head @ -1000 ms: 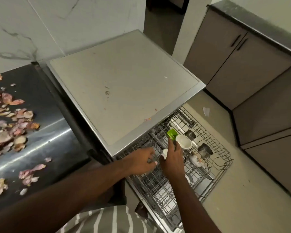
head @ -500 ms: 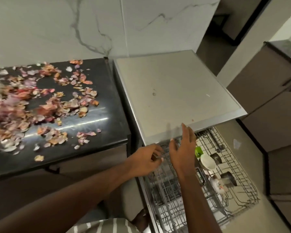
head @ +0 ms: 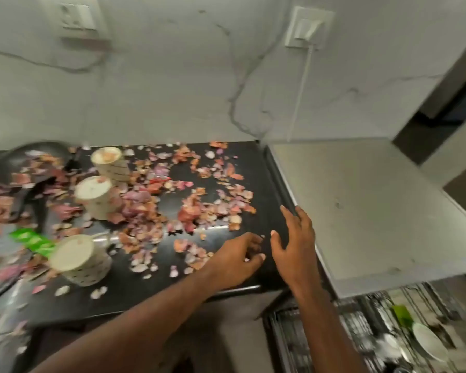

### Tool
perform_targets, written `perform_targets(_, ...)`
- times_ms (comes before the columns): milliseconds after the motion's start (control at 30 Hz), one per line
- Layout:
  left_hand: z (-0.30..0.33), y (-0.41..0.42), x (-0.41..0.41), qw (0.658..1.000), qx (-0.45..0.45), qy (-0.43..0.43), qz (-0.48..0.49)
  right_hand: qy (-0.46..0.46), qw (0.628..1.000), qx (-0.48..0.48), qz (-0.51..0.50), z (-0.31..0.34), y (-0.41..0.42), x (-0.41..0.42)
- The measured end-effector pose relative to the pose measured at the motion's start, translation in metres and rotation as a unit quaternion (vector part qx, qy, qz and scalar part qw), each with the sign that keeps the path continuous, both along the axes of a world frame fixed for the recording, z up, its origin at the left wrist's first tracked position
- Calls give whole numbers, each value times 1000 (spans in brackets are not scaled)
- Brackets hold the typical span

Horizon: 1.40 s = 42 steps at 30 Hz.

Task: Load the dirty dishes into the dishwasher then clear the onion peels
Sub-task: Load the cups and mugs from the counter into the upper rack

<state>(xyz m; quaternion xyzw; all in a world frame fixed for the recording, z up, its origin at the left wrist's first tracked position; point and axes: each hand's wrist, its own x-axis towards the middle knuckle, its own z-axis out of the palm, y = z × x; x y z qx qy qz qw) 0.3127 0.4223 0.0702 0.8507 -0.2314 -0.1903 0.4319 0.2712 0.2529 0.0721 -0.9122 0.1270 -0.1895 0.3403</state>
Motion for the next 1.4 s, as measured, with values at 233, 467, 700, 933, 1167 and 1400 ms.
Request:
perform_targets(233, 8, 104, 26, 993, 11, -4, 116, 21, 991, 24, 129, 8, 101, 58)
perform_targets(467, 10, 166, 31, 964, 64, -105, 237, 77, 962, 8, 260, 6, 154, 100)
perform_targets(700, 33, 210, 30, 852, 392, -139, 319, 91, 935, 31, 342, 7, 179, 140)
perform_targets(933, 39, 248, 30, 832, 380, 34, 402, 88, 911, 46, 400, 11, 195, 146)
perform_targets(1167, 58, 219, 43, 874, 252, -37, 415, 119, 805, 86, 574, 19, 210, 138)
perform_targets(1400, 75, 174, 72, 924, 80, -33, 372, 15, 887, 100, 451, 28, 190, 143)
